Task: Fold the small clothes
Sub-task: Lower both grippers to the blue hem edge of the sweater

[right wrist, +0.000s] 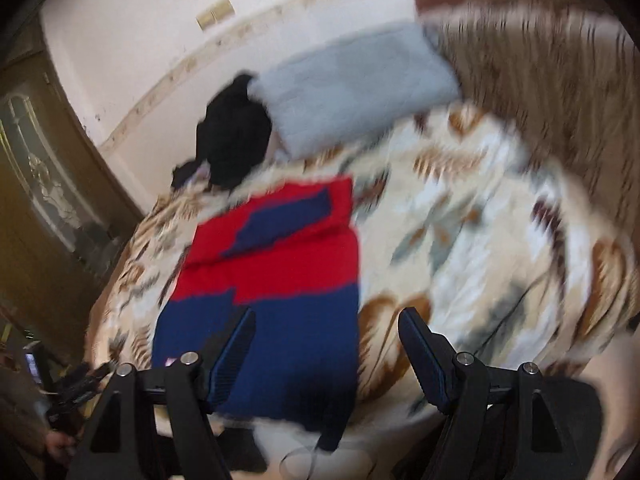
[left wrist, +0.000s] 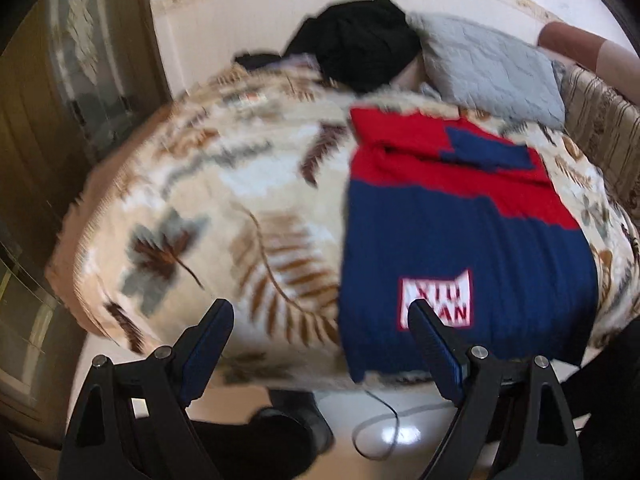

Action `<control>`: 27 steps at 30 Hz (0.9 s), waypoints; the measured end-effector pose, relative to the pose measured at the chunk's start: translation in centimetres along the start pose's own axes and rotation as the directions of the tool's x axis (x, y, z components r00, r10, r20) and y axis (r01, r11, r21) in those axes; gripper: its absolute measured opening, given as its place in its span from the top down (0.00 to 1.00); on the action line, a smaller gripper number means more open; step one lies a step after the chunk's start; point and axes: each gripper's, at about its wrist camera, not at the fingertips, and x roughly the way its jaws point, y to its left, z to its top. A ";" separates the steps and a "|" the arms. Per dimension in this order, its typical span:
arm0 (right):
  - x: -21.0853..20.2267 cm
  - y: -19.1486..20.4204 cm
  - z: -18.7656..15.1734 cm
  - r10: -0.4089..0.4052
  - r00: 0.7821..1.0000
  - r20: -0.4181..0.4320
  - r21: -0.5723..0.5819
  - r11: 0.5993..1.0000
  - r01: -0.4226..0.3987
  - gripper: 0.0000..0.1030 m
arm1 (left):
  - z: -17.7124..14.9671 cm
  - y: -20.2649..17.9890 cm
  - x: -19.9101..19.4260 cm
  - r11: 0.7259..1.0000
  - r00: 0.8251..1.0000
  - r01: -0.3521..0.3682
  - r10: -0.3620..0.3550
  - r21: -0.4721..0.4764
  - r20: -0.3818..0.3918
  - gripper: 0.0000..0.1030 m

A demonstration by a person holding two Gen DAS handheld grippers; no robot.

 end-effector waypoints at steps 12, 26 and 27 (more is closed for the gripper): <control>9.8 -2.4 -8.3 0.008 0.945 -0.328 0.115 0.993 0.032 0.25 | -3.3 0.1 6.0 0.992 0.980 0.075 -0.092 -0.100 -0.178 0.49; 12.1 -3.1 -10.3 -0.010 0.928 -0.372 0.151 0.986 0.071 0.25 | -2.9 -0.9 8.9 0.978 0.951 0.176 -0.199 -0.115 -0.235 0.36; 12.2 -3.1 -10.3 -0.013 0.927 -0.374 0.150 0.986 0.074 0.25 | -2.9 -0.9 9.3 0.974 0.945 0.189 -0.215 -0.121 -0.248 0.38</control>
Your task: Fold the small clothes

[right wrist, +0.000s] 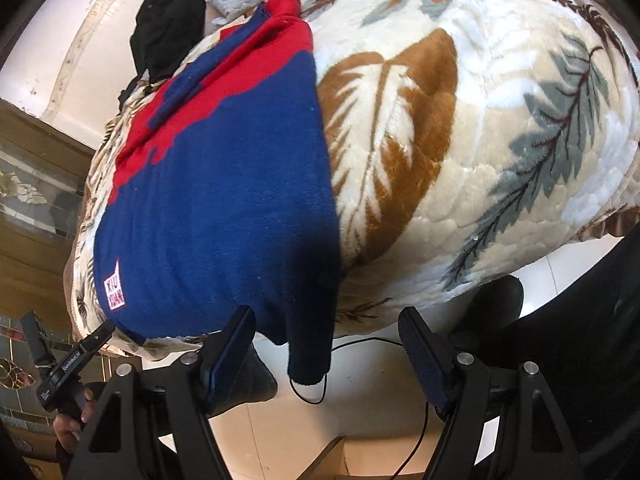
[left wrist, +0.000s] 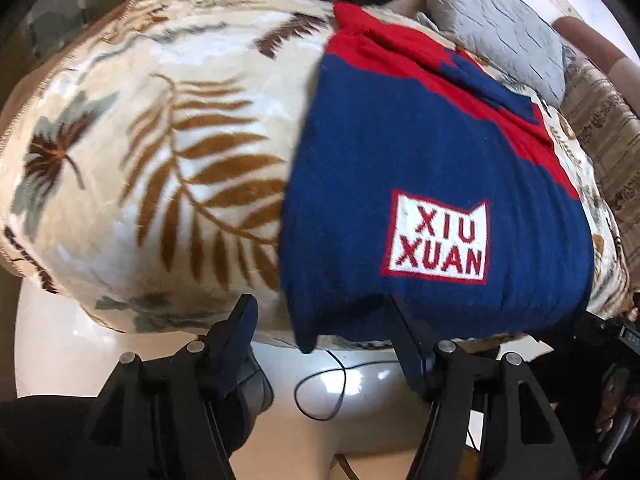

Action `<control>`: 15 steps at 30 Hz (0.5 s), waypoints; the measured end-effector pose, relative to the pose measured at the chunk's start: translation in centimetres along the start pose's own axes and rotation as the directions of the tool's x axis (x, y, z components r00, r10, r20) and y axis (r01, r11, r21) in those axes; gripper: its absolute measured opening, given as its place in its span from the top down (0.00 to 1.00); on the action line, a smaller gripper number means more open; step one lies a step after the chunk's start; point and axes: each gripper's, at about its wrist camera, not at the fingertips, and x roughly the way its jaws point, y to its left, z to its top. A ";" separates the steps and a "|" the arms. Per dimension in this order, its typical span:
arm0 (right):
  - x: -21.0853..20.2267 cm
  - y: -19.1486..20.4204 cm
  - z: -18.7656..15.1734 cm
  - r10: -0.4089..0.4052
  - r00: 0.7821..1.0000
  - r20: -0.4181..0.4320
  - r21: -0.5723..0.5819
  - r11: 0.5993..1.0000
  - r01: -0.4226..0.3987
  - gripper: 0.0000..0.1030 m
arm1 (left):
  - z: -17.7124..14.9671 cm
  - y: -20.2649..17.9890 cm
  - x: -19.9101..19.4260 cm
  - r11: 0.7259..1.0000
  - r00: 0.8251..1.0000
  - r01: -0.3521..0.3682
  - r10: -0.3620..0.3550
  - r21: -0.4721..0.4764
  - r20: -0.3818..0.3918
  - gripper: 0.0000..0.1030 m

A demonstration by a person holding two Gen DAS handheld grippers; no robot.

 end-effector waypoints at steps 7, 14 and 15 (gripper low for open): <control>0.8 -0.7 0.4 -0.017 1.000 -0.004 0.044 0.999 0.018 0.25 | 0.2 0.4 1.2 0.995 0.996 0.086 -0.087 -0.044 -0.020 0.74; 2.1 0.6 -0.1 -0.078 0.997 -0.008 0.008 0.997 0.078 0.25 | 0.7 -0.6 1.6 0.998 0.998 0.063 -0.063 -0.020 -0.027 0.67; 2.5 1.0 -0.3 -0.096 0.995 -0.014 -0.003 0.995 0.096 0.25 | 0.7 -0.6 1.7 0.998 0.997 0.063 -0.064 -0.023 -0.030 0.66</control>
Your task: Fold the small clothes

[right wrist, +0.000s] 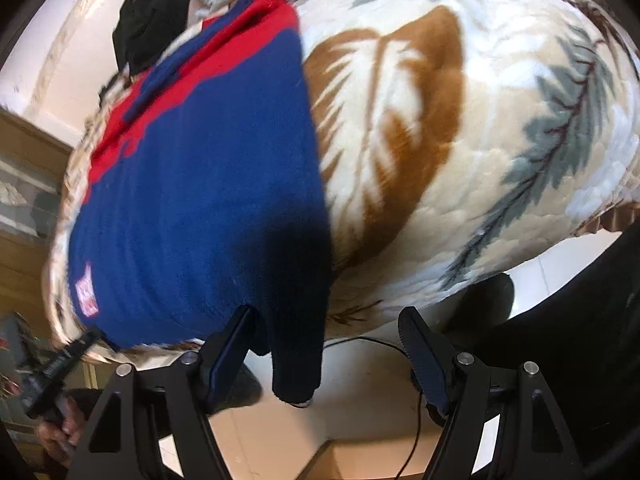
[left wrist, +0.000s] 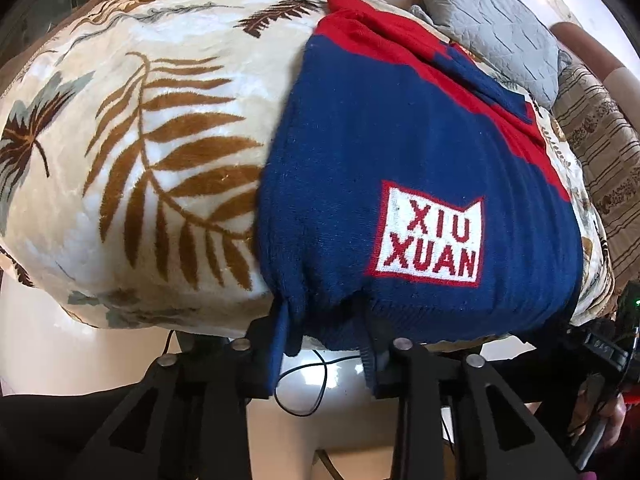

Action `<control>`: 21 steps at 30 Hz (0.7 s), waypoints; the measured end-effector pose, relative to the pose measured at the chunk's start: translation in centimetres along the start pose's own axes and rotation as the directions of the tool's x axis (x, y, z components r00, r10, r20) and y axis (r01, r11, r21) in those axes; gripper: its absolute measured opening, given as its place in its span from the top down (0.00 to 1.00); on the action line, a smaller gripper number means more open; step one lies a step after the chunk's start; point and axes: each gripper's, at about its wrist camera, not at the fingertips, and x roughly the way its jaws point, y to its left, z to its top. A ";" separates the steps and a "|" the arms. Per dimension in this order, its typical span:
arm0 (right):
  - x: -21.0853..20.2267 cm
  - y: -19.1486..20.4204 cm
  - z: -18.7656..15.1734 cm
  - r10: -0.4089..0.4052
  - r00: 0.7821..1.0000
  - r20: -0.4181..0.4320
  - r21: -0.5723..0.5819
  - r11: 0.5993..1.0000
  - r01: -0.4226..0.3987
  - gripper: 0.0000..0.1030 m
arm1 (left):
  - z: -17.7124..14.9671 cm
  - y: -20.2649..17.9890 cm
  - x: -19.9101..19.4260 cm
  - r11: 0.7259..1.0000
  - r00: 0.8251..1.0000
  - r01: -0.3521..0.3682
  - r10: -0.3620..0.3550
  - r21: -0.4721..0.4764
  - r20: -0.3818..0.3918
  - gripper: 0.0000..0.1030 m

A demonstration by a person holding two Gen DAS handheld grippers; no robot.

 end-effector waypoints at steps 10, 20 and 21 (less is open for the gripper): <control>0.0 1.7 -0.6 0.058 0.998 -0.016 -0.080 0.995 -0.059 0.93 | -0.8 2.0 -1.8 0.992 0.993 0.113 -0.110 -0.053 0.045 0.92; -8.5 3.9 1.0 0.235 0.967 0.095 -0.172 0.961 -0.216 0.93 | -0.9 2.9 -6.9 0.979 0.970 0.204 -0.202 -0.003 0.134 0.93; -9.2 4.4 1.0 0.248 0.963 0.108 -0.183 0.957 -0.226 0.93 | -0.8 2.7 -7.3 0.976 0.966 0.216 -0.213 -0.003 0.143 0.93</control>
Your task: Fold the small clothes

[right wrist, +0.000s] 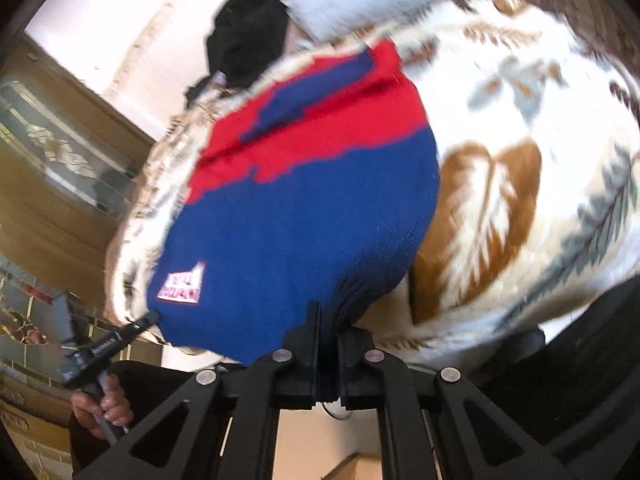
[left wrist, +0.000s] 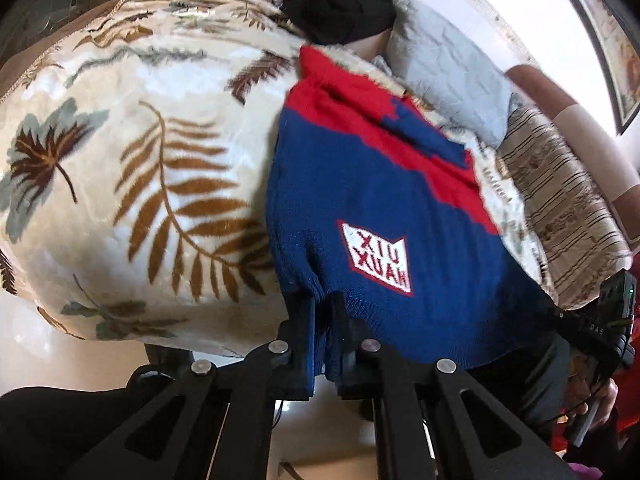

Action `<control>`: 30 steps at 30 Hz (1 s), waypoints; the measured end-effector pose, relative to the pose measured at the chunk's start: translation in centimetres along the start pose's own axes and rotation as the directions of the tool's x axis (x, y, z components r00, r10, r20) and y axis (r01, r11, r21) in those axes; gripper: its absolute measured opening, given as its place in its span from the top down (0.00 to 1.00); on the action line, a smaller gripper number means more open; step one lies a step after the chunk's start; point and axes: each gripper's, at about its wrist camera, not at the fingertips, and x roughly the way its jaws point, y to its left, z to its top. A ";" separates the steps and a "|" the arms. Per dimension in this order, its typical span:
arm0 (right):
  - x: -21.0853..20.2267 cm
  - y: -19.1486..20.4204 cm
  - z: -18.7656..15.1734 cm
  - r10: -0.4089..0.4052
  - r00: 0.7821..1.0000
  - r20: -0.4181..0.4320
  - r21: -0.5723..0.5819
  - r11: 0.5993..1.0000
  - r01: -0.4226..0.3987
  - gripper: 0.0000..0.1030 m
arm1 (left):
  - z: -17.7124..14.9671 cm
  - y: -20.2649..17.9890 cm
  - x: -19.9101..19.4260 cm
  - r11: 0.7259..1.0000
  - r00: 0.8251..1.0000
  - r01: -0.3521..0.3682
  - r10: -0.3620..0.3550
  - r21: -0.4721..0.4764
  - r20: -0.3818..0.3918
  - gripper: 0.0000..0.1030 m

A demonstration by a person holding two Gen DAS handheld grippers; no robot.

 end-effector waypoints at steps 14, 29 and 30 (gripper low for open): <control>-4.9 2.2 7.5 0.110 0.977 0.185 -0.033 0.994 -0.106 0.93 | 10.1 -5.1 -4.1 0.992 0.986 0.059 -0.076 0.113 0.146 1.00; 0.0 0.8 11.3 0.026 0.999 0.029 -0.052 0.998 -0.024 0.89 | 8.3 -3.5 -1.8 0.991 0.992 -0.121 0.119 0.057 0.026 0.50; 0.4 0.6 10.4 0.013 1.000 0.013 -0.047 0.999 -0.012 0.88 | 6.8 -3.0 -1.2 0.993 0.993 -0.115 0.116 0.041 -0.011 0.42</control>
